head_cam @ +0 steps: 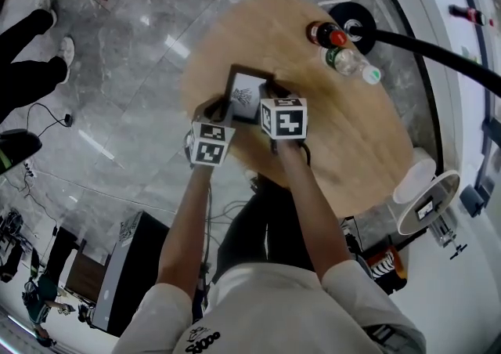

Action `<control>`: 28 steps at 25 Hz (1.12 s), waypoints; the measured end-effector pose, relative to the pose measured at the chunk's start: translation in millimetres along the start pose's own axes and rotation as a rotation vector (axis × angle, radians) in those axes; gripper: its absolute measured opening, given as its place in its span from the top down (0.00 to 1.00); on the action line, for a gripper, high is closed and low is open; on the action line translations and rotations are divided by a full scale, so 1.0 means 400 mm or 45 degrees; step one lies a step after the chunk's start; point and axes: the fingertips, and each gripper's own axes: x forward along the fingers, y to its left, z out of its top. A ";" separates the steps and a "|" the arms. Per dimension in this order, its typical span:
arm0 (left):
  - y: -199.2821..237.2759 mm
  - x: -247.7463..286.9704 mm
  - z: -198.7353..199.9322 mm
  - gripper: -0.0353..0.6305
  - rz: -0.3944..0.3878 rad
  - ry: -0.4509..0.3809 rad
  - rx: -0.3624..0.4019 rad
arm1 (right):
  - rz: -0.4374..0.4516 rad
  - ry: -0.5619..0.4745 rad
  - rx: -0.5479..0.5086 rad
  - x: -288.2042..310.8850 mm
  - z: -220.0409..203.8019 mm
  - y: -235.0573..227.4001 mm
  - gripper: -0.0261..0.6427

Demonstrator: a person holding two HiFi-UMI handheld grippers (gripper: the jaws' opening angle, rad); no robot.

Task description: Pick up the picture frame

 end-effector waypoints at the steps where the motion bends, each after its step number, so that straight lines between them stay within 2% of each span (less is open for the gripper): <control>1: -0.003 -0.015 0.002 0.82 0.002 -0.002 -0.019 | 0.002 -0.004 0.002 -0.008 -0.002 0.006 0.80; 8: -0.023 -0.122 0.008 0.82 0.041 -0.078 -0.078 | 0.043 -0.065 -0.035 -0.098 0.007 0.065 0.80; 14: -0.077 -0.280 0.029 0.82 0.071 -0.175 -0.115 | 0.062 -0.145 -0.099 -0.266 0.017 0.145 0.81; 28: -0.237 -0.677 0.028 0.83 0.195 -0.393 -0.075 | 0.156 -0.384 -0.175 -0.682 -0.044 0.330 0.82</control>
